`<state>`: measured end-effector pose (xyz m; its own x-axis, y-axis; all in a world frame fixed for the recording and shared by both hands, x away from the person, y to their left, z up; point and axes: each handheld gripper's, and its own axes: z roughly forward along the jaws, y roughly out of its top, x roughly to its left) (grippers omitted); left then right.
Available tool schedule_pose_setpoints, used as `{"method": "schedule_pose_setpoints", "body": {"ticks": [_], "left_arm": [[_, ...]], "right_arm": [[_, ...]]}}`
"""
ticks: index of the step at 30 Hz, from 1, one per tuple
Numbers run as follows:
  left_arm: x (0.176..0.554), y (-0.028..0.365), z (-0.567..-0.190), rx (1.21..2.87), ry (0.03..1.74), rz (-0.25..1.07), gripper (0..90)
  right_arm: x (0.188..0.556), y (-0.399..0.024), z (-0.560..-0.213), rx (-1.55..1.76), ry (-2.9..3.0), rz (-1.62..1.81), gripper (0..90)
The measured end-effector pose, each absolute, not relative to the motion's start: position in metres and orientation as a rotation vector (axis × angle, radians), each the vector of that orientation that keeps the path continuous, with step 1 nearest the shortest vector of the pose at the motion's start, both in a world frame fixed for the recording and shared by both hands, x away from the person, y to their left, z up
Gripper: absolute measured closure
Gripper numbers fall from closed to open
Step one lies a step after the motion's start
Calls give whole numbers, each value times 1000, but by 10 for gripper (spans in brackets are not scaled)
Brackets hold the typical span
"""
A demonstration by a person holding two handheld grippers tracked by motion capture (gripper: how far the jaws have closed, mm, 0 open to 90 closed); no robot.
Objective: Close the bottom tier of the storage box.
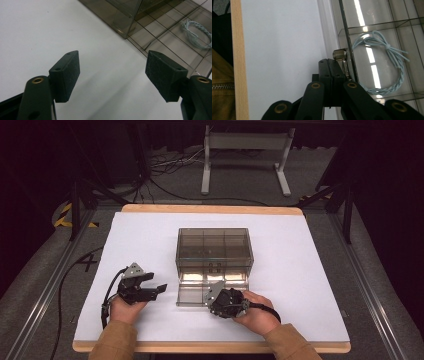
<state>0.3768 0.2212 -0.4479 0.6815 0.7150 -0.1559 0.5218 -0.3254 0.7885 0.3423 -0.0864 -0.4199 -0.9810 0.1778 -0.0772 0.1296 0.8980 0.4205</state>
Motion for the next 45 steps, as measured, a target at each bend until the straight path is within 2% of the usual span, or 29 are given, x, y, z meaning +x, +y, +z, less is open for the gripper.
{"method": "schedule_pose_setpoints", "body": {"ticks": [45], "left_arm": [[374, 224, -450, 2002, 962, 264, 284]], "right_arm": [[386, -90, -417, 351, 2891, 668, 900]]}}
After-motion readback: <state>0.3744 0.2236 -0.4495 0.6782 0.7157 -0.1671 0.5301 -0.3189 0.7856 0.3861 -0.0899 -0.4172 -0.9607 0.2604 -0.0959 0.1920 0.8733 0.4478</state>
